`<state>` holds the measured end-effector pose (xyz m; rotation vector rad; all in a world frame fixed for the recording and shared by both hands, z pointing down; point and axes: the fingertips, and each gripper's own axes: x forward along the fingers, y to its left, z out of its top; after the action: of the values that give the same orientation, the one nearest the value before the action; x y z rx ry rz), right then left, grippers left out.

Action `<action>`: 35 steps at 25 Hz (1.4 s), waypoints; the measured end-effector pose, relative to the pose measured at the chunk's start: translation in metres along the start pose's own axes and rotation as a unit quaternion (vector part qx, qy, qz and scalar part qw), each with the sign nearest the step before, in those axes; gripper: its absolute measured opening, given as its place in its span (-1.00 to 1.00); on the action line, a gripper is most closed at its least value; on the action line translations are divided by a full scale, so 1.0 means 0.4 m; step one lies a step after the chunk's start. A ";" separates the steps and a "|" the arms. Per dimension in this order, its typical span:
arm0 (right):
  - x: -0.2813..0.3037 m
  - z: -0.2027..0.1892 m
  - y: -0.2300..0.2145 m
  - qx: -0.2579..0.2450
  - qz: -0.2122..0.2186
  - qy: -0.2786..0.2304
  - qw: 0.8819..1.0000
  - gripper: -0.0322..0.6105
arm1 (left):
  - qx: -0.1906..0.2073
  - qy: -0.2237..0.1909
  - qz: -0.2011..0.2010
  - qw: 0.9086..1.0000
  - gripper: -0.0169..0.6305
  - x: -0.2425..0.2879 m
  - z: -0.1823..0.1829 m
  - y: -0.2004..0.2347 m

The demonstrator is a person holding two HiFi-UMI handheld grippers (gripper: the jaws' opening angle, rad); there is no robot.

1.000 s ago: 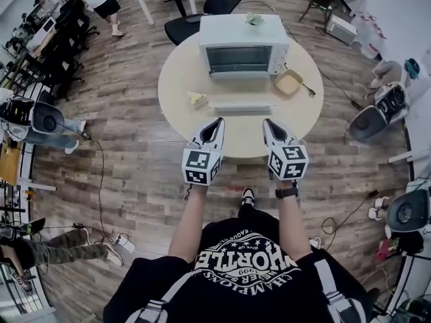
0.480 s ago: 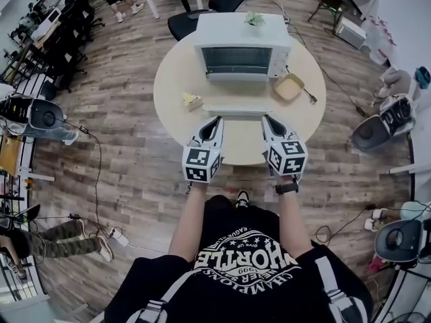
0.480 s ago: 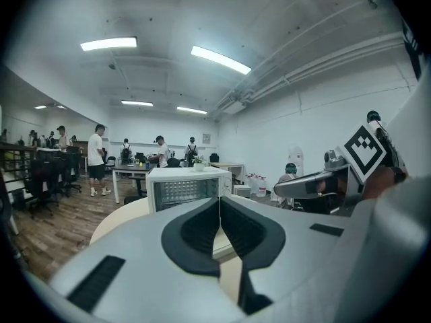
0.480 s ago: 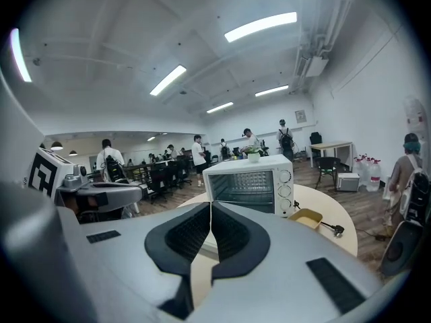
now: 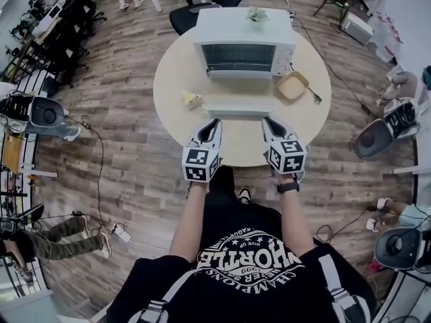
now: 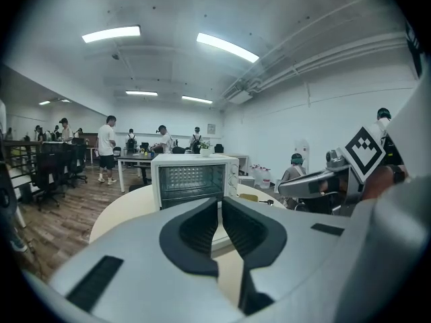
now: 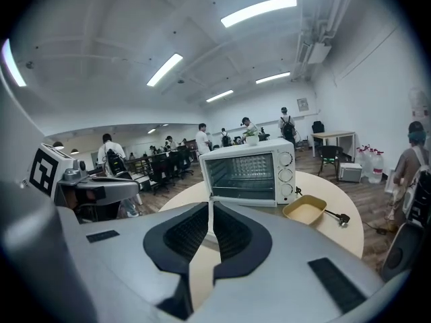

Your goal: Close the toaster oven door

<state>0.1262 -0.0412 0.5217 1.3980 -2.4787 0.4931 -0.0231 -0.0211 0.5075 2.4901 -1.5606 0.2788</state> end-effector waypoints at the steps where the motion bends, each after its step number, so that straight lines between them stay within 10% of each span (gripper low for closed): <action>1: 0.011 -0.004 -0.001 0.001 0.000 0.002 1.000 -0.76 | 0.000 0.001 -0.001 1.000 -0.83 0.009 -0.004 0.008; 35: 0.203 -0.192 -0.107 0.037 -0.036 0.109 0.993 -0.57 | -0.068 0.114 -0.034 0.991 -0.65 0.208 -0.270 0.114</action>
<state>0.1260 -0.0933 0.6294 1.3748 -2.2493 0.6901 -0.0348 -0.0846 0.6357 2.3108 -1.3545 0.4161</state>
